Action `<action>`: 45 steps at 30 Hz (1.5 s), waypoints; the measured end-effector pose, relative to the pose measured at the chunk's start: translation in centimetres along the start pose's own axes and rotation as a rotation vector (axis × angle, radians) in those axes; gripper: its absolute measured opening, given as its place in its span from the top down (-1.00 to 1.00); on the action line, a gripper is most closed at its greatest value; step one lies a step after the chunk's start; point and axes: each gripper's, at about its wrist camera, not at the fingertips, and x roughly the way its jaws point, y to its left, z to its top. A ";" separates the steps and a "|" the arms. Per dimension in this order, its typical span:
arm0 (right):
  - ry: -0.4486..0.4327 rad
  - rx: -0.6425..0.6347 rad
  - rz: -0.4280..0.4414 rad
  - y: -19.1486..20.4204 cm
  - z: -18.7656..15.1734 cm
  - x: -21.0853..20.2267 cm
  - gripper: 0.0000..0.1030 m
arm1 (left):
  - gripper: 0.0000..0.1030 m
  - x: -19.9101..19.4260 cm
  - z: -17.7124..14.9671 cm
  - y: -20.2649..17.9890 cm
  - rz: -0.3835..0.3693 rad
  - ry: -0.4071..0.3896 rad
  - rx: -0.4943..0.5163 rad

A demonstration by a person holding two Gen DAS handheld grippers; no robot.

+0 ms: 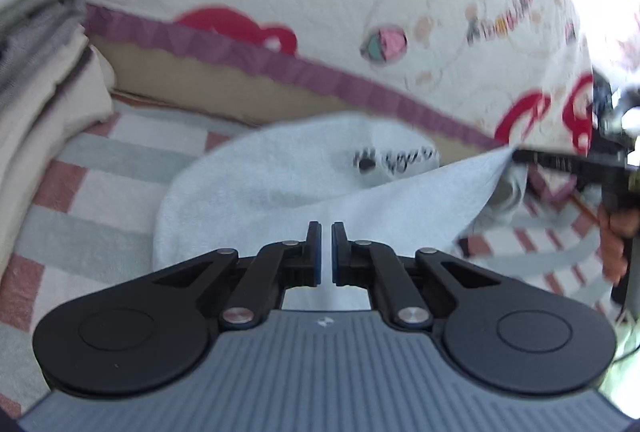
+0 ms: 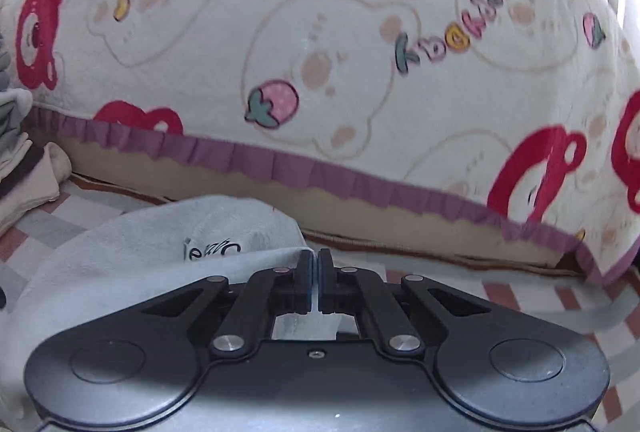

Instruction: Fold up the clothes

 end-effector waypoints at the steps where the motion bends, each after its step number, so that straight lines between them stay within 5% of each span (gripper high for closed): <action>1: 0.015 -0.006 0.000 -0.1 0.0 0.5 0.98 | 0.75 1.0 -0.4 0.4 -0.016 0.034 -0.007; 3: 0.031 -0.016 -0.006 -0.3 0.1 1.5 0.98 | 0.22 2.4 -1.2 1.5 0.021 0.087 -0.024; 9: 0.096 -0.016 -0.029 -1.3 -0.4 4.6 0.98 | -0.16 3.2 -2.0 4.9 0.244 0.239 -0.129; 12: 0.136 0.005 -0.008 -2.0 -1.1 6.3 0.95 | -0.16 3.2 -2.9 7.5 0.171 0.314 -0.330; 15: 0.157 0.070 0.065 -2.8 -1.8 6.6 0.70 | -0.19 3.2 -3.8 8.9 -0.022 0.353 -0.509; 16: 0.160 0.093 0.134 -2.9 -2.1 5.9 0.47 | -0.19 3.4 -4.2 9.1 -0.074 0.384 -0.562; 17: 0.163 0.080 0.204 -2.7 -2.4 5.1 -0.01 | -0.19 3.5 -4.5 8.9 -0.092 0.396 -0.585; 18: 0.150 0.024 0.246 -2.1 -2.8 4.1 -0.16 | -0.19 3.6 -4.7 8.6 -0.103 0.404 -0.589; 21: 0.137 -0.248 0.198 0.6 -4.9 3.0 -0.22 | -0.19 4.1 -4.2 6.3 -0.025 0.391 -0.407; 24: 0.246 -0.299 0.142 1.2 -7.3 4.7 -0.20 | -0.19 4.4 -3.4 4.6 0.031 0.366 -0.315; 28: 0.311 -0.165 0.052 0.0 -8.3 7.6 -0.22 | -0.26 4.2 -3.2 2.7 0.020 0.314 -0.151; 34: 0.261 0.187 0.138 -2.1 -5.2 8.1 -0.33 | -0.46 4.2 -4.1 0.0 0.013 0.327 0.056; 37: 0.227 0.231 0.134 -2.1 -4.4 7.3 -0.30 | -0.62 4.6 -4.8 -0.4 0.014 0.388 0.069; 39: 0.227 0.166 0.076 -1.7 -4.7 7.9 0.12 | -0.68 4.8 -5.2 -0.7 0.029 0.388 0.090; 40: 0.242 0.128 0.023 -1.7 -4.9 8.2 0.62 | -0.68 4.8 -5.3 -0.9 0.036 0.388 0.100; 41: 0.263 0.089 -0.037 -1.7 -5.0 8.6 0.79 | -0.73 4.9 -5.5 -1.2 0.046 0.389 0.120; 45: 0.185 0.009 -0.139 -2.0 -3.8 6.9 0.92 | -1.00 5.8 -7.1 -3.7 0.097 0.418 0.338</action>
